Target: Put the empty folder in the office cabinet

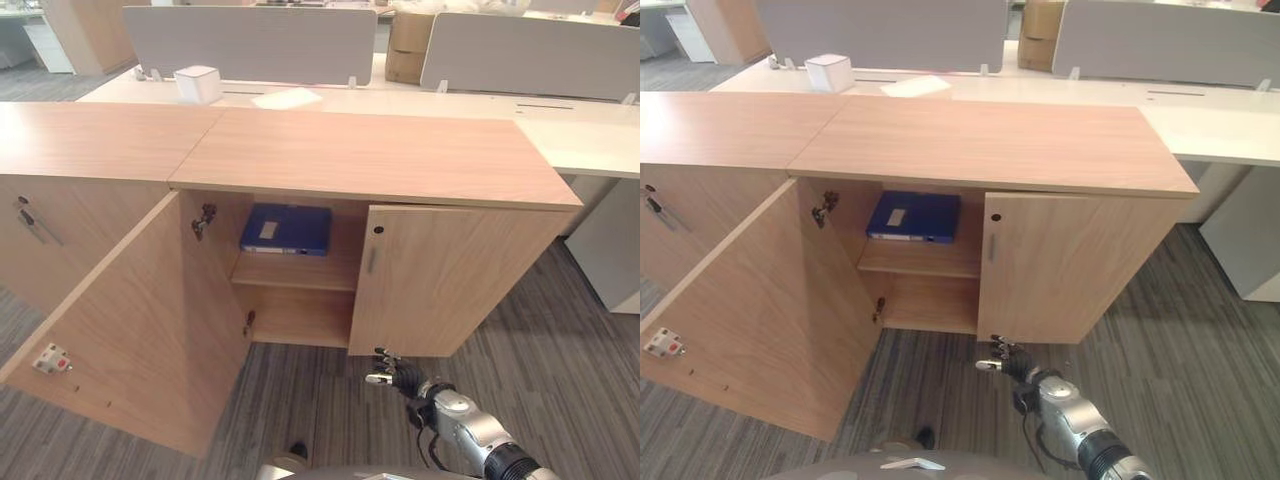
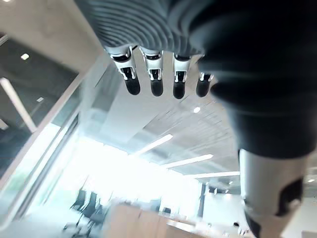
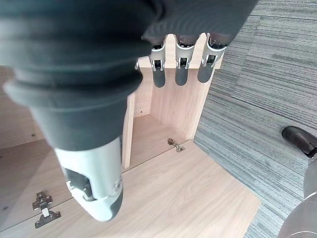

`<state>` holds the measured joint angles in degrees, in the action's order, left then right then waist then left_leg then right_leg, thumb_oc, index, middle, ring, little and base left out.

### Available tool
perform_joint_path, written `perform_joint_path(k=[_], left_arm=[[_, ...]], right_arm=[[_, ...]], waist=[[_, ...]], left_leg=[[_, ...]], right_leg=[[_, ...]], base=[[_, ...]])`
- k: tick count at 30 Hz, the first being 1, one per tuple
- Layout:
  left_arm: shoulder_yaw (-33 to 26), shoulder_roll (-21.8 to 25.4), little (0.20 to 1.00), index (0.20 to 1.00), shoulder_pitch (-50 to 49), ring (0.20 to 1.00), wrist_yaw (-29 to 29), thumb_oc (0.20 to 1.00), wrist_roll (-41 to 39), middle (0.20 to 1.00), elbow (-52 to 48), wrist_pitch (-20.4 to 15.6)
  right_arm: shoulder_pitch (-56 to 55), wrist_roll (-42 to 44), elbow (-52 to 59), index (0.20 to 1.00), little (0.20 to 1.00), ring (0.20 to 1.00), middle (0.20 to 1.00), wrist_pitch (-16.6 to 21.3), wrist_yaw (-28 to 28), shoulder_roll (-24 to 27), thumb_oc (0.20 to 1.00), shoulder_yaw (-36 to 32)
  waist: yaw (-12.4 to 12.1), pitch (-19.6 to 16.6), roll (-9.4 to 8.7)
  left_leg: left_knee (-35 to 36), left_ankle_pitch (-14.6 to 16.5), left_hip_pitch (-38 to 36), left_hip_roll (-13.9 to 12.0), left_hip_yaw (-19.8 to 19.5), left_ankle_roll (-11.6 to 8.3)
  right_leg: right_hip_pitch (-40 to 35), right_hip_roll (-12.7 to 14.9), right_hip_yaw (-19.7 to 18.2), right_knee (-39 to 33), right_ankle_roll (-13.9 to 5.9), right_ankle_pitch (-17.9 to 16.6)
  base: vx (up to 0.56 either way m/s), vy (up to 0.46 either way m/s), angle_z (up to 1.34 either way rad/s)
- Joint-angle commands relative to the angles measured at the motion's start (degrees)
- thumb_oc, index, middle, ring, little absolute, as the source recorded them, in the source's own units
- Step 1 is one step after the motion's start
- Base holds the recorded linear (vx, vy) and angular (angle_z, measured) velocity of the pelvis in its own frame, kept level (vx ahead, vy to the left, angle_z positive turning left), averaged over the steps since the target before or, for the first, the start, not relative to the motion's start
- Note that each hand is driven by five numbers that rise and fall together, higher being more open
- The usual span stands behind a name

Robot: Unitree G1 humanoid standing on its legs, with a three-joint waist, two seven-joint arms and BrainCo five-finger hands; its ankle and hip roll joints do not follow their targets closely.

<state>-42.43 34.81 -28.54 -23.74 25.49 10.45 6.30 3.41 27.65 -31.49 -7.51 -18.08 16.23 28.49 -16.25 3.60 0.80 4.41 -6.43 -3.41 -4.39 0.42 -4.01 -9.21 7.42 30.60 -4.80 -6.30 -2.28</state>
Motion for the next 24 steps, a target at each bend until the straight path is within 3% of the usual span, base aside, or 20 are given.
perform_joint_path(k=[1, 4, 8, 24], left_arm=[[2.7, 3.7, 1.000, 1.000, 2.9, 1.000, 1.0, 1.000, -6.8, 1.000, 3.0, -3.6], [8.1, 2.5, 1.000, 1.000, 5.7, 1.000, 1.1, 1.000, -13.4, 1.000, 9.1, -5.0], [10.6, 1.5, 1.000, 1.000, 6.4, 1.000, 1.5, 1.000, -16.7, 1.000, 12.2, -6.0], [18.4, -1.1, 1.000, 1.000, 16.3, 1.000, 1.7, 1.000, -26.8, 1.000, 10.6, -10.1]], right_arm=[[3.4, 1.3, 3.5, 1.000, 1.000, 1.000, 1.000, 1.2, -0.8, 0.3, 1.000, 1.3], [4.8, 2.4, 2.9, 1.000, 1.000, 1.000, 1.000, 1.3, -0.3, 0.3, 1.000, 2.3], [5.0, 4.0, 2.5, 1.000, 1.000, 1.000, 1.000, 1.2, 0.1, -0.1, 1.000, 2.5], [4.0, 5.9, 2.9, 1.000, 1.000, 1.000, 1.000, 2.2, 0.7, 1.3, 1.000, 2.9]], waist=[[0.5, -0.3, -1.97], [1.6, 0.0, -1.83], [2.4, 0.3, -1.98], [5.1, 0.7, -4.24]], left_leg=[[0.1, 6.2, 0.2, 1.4, 0.9, -1.67], [0.1, 6.2, 0.0, 1.3, 1.1, -1.59], [0.1, 6.2, -0.1, 1.2, 1.8, -1.48], [0.3, 6.6, -0.8, 0.5, 3.2, -1.57]], right_leg=[[1.0, 0.6, 0.3, 1.4, 1.06, 6.1], [1.0, 0.4, 0.0, 1.4, 1.22, 6.2], [1.2, 0.3, -0.8, 1.4, 1.19, 6.1], [1.3, -0.2, -2.3, 1.1, 1.21, 5.9]], base=[[-0.02, 0.004, 0.04], [0.00, 0.002, 0.01], [0.01, 0.011, -0.07], [0.00, 0.002, -0.03]])
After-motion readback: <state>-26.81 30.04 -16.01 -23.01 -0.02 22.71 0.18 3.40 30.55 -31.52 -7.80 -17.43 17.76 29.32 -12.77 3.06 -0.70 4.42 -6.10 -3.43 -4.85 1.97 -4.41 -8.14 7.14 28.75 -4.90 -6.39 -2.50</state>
